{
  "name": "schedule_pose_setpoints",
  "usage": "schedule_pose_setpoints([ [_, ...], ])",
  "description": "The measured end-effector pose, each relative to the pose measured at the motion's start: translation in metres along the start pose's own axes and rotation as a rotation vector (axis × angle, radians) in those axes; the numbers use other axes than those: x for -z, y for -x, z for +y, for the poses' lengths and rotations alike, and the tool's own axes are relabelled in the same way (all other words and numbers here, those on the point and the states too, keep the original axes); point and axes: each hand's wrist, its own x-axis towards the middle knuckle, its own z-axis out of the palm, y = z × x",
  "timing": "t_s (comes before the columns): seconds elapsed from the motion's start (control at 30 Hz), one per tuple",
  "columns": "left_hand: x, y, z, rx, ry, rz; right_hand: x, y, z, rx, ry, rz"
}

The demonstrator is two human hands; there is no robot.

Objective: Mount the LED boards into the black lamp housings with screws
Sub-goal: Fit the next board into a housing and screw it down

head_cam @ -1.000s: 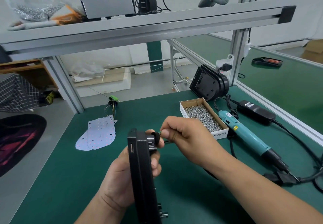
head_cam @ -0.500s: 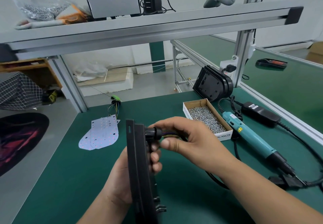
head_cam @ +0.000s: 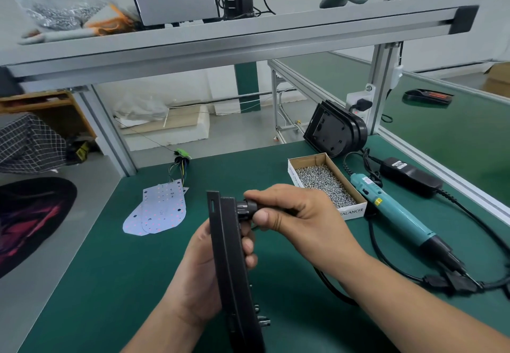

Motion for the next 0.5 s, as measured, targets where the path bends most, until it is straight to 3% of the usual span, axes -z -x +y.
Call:
schedule_pose_setpoints([
  [0.4,-0.0035,-0.0004,0.0059,-0.009,-0.089,0.056,-0.0021,0.0024,-0.0062,-0.006,0.134,0.028],
  [0.5,-0.0066,0.0005,0.0065,-0.019,-0.058,0.066,-0.0033,0.0035,-0.0095,0.003,0.074,-0.007],
])
